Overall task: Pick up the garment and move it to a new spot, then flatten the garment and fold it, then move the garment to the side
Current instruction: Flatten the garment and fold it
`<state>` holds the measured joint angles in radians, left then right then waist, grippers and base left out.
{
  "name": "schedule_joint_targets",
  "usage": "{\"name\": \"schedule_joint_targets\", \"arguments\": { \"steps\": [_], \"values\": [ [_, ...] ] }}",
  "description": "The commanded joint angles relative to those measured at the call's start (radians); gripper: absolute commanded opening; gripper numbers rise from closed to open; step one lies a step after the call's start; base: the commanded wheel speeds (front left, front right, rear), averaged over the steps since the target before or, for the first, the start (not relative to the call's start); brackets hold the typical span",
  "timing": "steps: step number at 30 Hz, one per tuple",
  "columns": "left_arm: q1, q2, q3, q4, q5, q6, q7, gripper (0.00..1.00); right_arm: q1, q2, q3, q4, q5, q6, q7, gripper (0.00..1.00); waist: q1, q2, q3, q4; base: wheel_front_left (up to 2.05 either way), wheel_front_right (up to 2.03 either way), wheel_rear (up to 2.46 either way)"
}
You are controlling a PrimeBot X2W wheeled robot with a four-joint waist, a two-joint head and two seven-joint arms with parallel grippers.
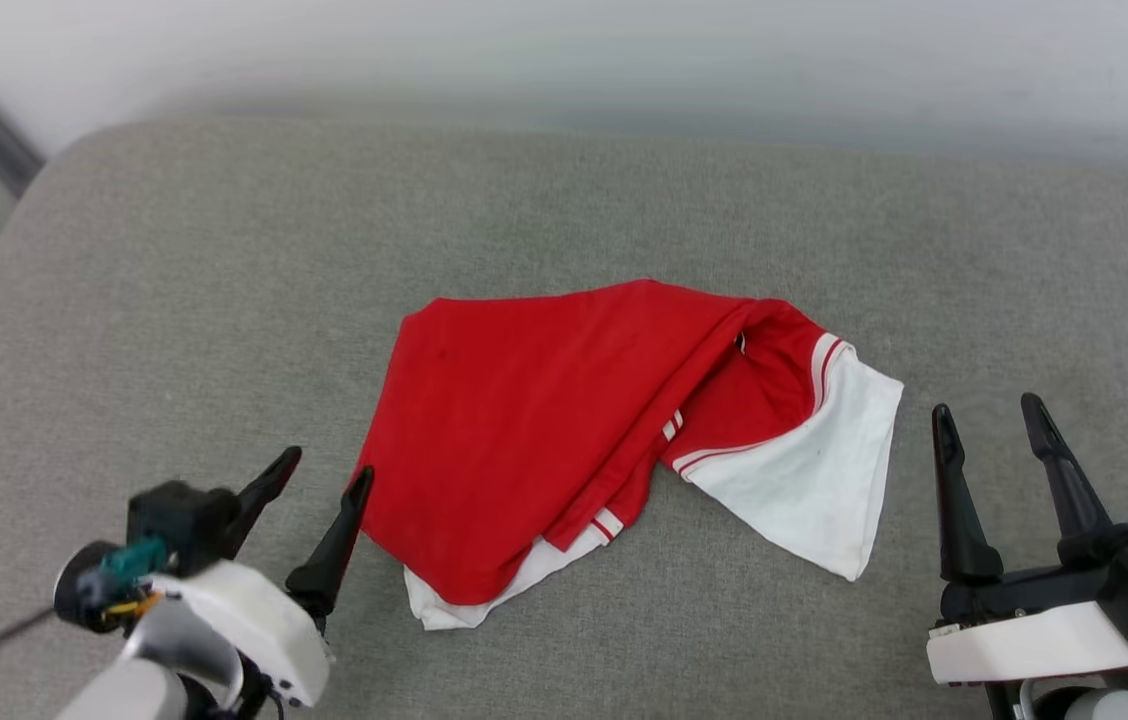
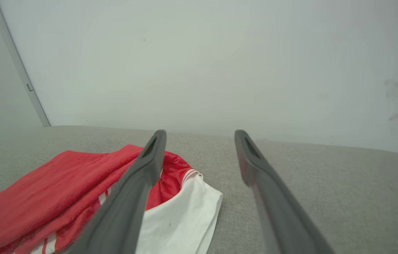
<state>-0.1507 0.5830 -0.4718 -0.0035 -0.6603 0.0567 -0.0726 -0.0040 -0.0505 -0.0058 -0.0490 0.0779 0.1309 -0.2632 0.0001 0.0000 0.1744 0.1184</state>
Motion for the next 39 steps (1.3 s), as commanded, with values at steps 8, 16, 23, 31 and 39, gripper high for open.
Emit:
{"name": "schedule_joint_targets", "arguments": {
  "steps": [8,16,23,31,39],
  "values": [
    [-0.138,0.086,-0.051,0.056,-0.111,-0.058,0.394,1.0,-0.043,0.001,0.013,-0.011,-0.01,0.0,-0.002,1.0,-0.0001,0.0,0.121,-0.039,0.0,0.0,0.0],
    [-0.183,0.098,-0.078,0.11,-0.127,-0.051,0.514,0.84,-0.069,0.0,0.014,-0.02,-0.022,0.0,-0.002,1.0,-0.0001,0.0,0.194,-0.061,0.0,0.0,0.0],
    [-0.165,0.104,-0.076,0.13,-0.134,-0.047,0.51,0.0,-0.078,0.001,0.014,-0.003,-0.011,0.0,-0.002,1.0,-0.0001,0.0,0.196,-0.066,0.0,0.0,0.0],
    [-0.143,0.179,-0.01,-0.06,-0.108,-0.007,0.442,0.0,-0.057,0.001,0.038,0.036,0.018,0.0,-0.002,1.0,-0.0001,0.0,0.109,-0.062,0.0,0.0,0.0],
    [-0.202,0.216,0.065,-0.32,-0.14,0.005,0.439,0.0,-0.042,0.0,0.041,0.054,0.033,0.0,-0.002,1.0,-0.0001,0.0,0.039,-0.084,0.0,0.0,0.0]
  ]
}}
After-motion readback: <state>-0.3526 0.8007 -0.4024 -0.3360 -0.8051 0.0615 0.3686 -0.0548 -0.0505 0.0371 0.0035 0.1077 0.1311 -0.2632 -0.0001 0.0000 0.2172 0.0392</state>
